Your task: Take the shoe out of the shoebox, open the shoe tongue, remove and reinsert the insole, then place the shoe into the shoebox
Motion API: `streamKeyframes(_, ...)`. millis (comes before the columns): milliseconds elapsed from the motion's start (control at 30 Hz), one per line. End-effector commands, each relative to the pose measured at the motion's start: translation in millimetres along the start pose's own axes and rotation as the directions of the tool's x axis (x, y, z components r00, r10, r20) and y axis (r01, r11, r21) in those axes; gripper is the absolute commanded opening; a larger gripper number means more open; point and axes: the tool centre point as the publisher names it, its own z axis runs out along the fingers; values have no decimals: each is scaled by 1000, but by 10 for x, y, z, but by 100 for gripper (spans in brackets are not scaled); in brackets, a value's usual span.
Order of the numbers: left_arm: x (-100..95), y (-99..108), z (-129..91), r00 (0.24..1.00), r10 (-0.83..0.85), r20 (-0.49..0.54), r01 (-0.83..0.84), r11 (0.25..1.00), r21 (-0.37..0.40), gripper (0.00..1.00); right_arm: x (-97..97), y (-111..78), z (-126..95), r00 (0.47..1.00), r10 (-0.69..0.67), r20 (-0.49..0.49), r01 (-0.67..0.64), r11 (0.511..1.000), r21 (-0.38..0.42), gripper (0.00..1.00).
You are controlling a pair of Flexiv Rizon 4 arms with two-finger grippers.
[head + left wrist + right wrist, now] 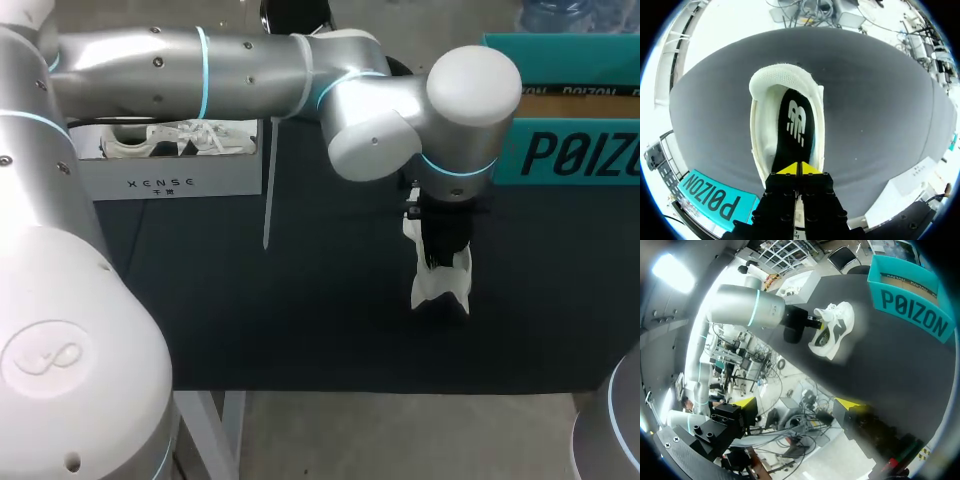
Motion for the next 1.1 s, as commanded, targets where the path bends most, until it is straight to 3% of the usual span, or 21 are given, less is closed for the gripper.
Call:
streamKeyframes(33, -43, -23, 58, 1000, -3, -14, 3, 1000, -1, 100, -4, -1, 5, 1000, 1, 2, -1, 1000, 1, 100)
streamKeyframes(733, -49, -101, 4, 1000, -19, 11, 19, 1000, 14, 100, -4, -1, 5, 1000, 1, 2, -1, 1000, 1, 100)
streamKeyframes(1100, -105, 10, -253, 1000, -9, 27, 10, 1000, -1, 100, -4, -1, 5, 1000, 1, 2, -1, 1000, 1, 100)
